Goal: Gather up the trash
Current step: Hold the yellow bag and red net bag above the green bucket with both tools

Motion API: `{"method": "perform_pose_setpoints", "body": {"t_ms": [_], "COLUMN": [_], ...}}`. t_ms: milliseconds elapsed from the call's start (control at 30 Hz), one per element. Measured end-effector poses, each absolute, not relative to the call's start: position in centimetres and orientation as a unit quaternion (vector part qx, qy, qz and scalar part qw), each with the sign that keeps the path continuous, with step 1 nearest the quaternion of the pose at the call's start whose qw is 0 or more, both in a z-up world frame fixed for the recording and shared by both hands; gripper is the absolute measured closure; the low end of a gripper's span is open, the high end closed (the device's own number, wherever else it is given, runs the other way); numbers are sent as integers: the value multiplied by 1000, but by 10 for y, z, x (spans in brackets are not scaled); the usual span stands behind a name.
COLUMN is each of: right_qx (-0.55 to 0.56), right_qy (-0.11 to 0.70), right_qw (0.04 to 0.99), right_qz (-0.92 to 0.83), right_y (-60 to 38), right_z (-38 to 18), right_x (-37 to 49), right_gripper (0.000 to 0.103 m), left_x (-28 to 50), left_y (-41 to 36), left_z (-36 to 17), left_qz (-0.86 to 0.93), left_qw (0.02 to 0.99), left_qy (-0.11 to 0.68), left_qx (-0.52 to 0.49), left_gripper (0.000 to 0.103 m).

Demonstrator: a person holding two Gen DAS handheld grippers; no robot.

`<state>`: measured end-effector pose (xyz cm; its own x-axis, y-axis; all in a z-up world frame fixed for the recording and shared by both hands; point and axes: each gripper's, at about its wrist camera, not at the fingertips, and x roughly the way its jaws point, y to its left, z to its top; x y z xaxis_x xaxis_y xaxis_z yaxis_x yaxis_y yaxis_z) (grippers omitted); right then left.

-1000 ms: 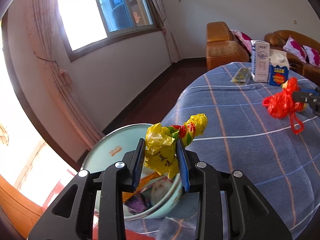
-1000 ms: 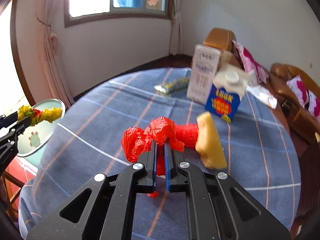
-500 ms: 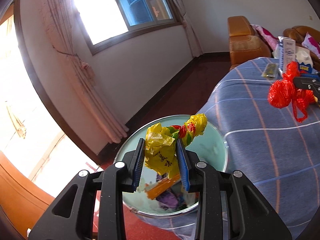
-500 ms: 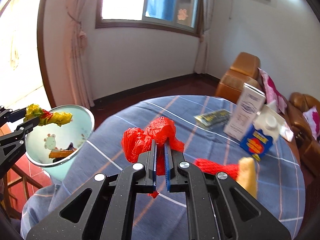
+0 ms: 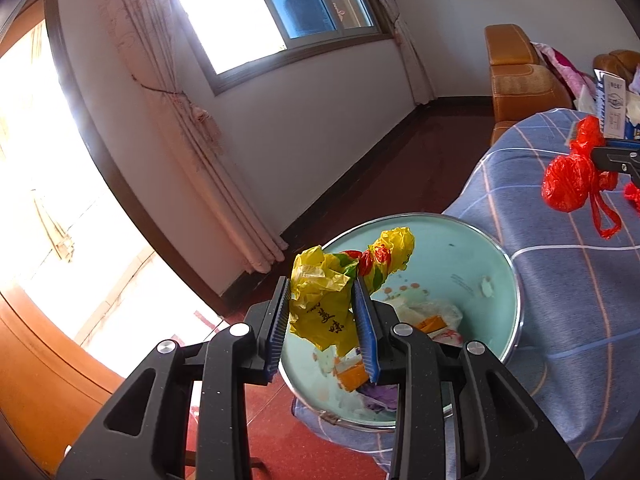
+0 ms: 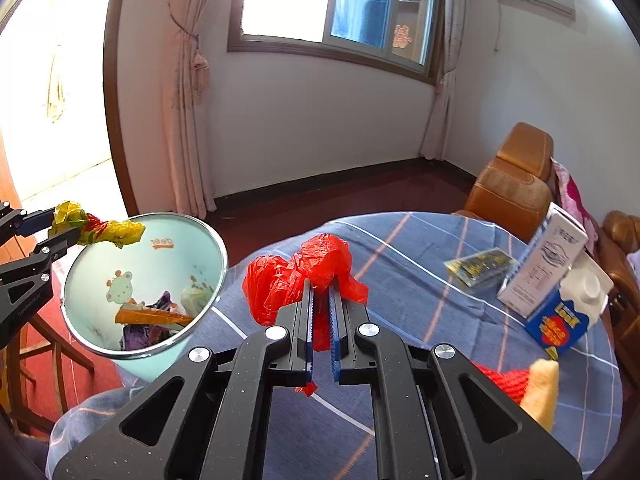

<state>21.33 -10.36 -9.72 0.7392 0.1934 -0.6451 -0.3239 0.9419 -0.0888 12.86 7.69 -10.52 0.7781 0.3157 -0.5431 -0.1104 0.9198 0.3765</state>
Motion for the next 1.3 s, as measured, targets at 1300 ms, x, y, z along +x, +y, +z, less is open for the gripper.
{"method": "perform_pose_setpoints", "body": {"t_ms": [1300], "right_qx": [-134], "right_qy": [342], "right_qw": [908], "right_qz": [202], "right_y": [-27], "right_z": [-119], "right_x": [246], "right_gripper": [96], "left_x": [124], "left_y": [112], "left_z": [-102], "left_qz": [157], "left_qw": [924], "left_qy": [316], "left_qx": [147], "left_gripper": [71]}}
